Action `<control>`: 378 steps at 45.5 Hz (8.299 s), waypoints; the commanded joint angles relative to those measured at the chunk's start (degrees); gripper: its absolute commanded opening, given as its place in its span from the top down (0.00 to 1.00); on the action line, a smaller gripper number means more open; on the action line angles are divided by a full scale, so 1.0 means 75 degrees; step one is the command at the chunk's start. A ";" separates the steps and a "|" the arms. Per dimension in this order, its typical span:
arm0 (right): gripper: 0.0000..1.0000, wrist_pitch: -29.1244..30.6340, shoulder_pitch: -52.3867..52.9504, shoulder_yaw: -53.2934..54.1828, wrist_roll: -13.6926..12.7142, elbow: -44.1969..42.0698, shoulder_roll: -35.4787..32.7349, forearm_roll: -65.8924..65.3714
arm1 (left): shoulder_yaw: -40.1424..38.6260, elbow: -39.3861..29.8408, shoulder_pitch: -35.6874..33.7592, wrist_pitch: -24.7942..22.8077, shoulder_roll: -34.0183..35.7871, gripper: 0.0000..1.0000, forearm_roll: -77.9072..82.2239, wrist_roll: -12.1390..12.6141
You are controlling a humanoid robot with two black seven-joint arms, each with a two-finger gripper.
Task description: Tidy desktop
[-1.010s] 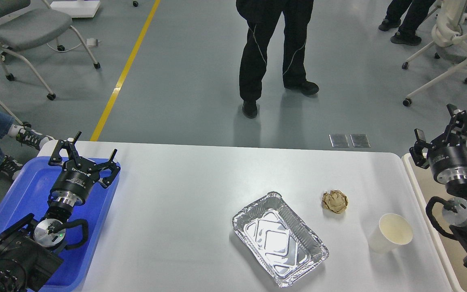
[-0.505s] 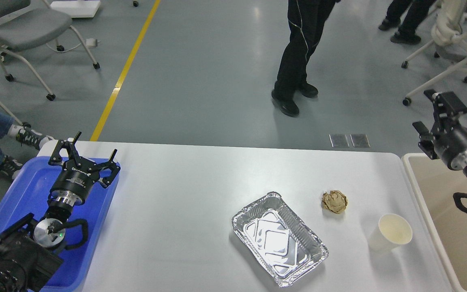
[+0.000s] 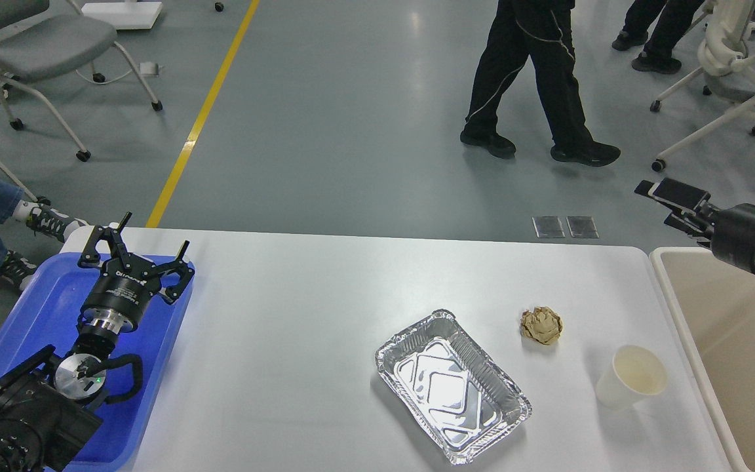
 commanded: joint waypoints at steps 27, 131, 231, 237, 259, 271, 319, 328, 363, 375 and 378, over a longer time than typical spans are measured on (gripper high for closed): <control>0.00 -0.0560 -0.0310 -0.2377 0.0021 0.0684 -0.0540 -0.3724 | 0.0000 -0.0004 0.0000 0.0000 0.0000 0.00 0.0000 0.0000; 1.00 -0.1170 -0.1541 -0.1839 0.0478 -0.0863 0.0867 -0.2470 | 0.0000 -0.0004 0.0000 0.0000 0.0000 0.00 0.0000 0.0000; 1.00 -0.1721 -0.1377 -0.0783 -0.3635 -0.5245 0.0796 0.5605 | 0.0000 -0.0004 0.0000 0.0000 0.0000 0.00 0.0000 0.0000; 1.00 -0.1803 -0.1892 -0.0783 -0.3635 -0.5936 0.1334 0.5640 | 0.0000 -0.0004 0.0000 0.0000 0.0000 0.00 0.0000 0.0000; 1.00 -0.1792 -0.3615 -0.0057 -0.3635 -0.6558 0.3140 0.5511 | 0.0000 0.0008 0.0000 0.0000 0.0000 0.00 0.0000 0.0000; 1.00 -0.1803 -0.4048 0.0166 -0.3635 -0.6558 0.3492 0.5511 | 0.0000 0.0008 0.0000 0.0000 0.0000 0.00 0.0000 0.0000; 0.00 -0.1757 -0.3523 0.2788 -0.3577 -0.6359 0.3270 0.5499 | 0.0000 0.0008 0.0000 0.0000 0.0000 0.00 0.0000 0.0000; 0.00 -0.1756 -0.2714 0.4840 -0.3565 -0.5786 0.2602 0.5487 | 0.0000 0.0008 0.0000 0.0000 0.0000 0.00 0.0000 0.0000; 0.00 0.0140 -0.2502 0.9294 -0.1552 -0.1555 0.1066 0.4620 | 0.0000 0.0008 0.0000 0.0000 0.0000 0.00 0.0000 0.0000; 0.00 0.0658 -0.3321 0.9752 -0.0225 -0.1531 0.1487 0.4632 | 0.0000 -0.0004 0.0000 0.0000 0.0000 0.00 0.0000 0.0000; 0.00 0.0669 -0.3626 0.9752 -0.0225 -0.1531 0.1698 0.4632 | 0.0000 -0.0004 0.0000 0.0000 0.0000 0.00 0.0000 0.0000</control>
